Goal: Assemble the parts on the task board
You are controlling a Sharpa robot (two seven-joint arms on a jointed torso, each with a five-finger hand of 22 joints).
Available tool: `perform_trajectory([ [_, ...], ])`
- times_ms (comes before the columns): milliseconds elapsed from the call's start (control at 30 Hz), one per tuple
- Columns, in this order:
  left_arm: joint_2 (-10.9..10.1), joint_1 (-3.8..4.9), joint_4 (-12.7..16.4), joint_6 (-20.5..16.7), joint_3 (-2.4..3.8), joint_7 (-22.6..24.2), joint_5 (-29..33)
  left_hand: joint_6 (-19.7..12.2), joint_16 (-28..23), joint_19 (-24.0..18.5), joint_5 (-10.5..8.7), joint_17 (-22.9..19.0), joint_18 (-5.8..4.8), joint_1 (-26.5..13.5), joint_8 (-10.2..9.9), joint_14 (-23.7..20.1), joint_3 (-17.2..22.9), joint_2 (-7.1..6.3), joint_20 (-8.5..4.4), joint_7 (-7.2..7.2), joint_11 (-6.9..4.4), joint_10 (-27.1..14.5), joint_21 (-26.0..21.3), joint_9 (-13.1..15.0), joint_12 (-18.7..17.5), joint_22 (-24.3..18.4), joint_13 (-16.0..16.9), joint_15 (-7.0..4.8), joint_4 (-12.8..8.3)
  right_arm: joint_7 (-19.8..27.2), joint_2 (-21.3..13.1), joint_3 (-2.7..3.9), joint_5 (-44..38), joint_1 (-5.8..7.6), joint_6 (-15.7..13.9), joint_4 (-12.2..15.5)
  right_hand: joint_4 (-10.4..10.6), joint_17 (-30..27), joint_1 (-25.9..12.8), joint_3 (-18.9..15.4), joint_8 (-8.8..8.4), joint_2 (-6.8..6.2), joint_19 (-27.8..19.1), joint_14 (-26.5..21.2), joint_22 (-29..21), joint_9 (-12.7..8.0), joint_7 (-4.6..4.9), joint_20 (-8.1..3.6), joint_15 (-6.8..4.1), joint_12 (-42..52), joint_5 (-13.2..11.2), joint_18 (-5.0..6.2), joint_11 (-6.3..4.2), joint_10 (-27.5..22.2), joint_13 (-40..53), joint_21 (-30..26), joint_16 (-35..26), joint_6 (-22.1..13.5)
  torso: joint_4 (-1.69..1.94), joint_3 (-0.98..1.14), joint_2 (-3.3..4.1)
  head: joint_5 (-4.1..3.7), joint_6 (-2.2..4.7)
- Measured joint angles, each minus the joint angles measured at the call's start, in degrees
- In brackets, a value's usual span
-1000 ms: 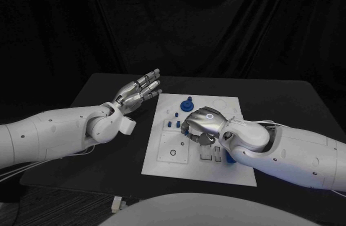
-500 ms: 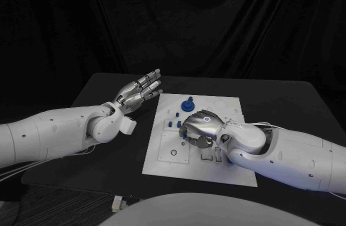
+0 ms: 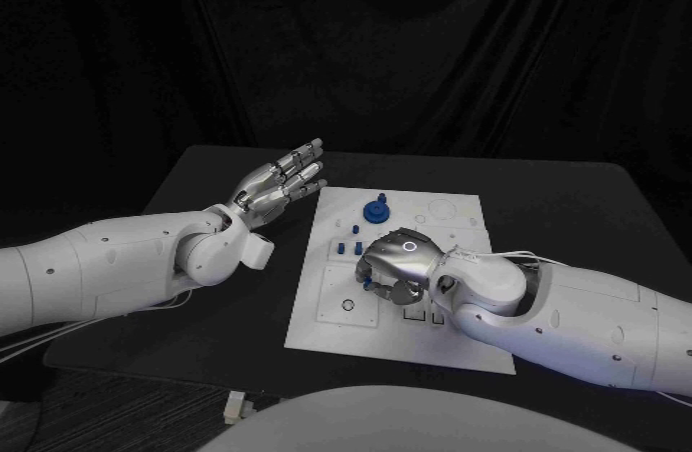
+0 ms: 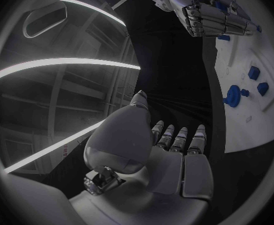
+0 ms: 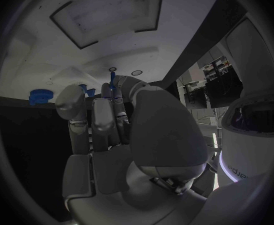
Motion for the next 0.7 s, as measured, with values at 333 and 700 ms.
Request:
perform_trajectory([
  [333, 0.1, -0.24, -0.1, 0.0, 0.00, 0.0, 0.0, 0.2, 0.0, 0.0, 0.00, 0.1, 0.00, 0.2, 0.0, -0.1, 0.0, 0.22, 0.00, 0.20, 0.00, 0.0, 0.0, 0.0, 0.0, 0.0, 0.0, 0.13, 0.0, 0.0, 0.2, 0.05, 0.0, -0.26, 0.6, -0.3, -0.2, -0.1, 0.0, 0.2, 0.00, 0.00, 0.0, 0.0, 0.0, 0.0, -0.20, 0.00, 0.00, 0.0, 0.0, 0.00, 0.00, 0.0, 0.0, -0.1, -0.3, -0.2, 0.01, 0.00, 0.02, -0.17, 0.00],
  [700, 0.1, -0.55, -0.1, 0.0, 0.00, 0.0, 0.0, 0.2, 0.2, 0.0, 0.22, 0.1, 0.00, 0.2, 0.0, -0.2, 0.0, 0.22, 0.00, 0.20, 0.00, 0.0, 0.0, 0.0, 0.0, 0.0, 0.0, 0.21, 0.0, -0.1, 0.1, 0.08, 0.0, -0.32, 1.1, -0.4, -0.4, -0.3, 0.0, 0.4, -0.26, 0.00, 0.0, -0.2, 0.0, 0.1, 0.01, 0.00, 0.19, 0.0, 0.0, 0.00, 0.21, 0.2, 0.0, -0.3, -0.3, -0.4, 0.04, -0.01, 0.01, -0.17, 0.00],
])
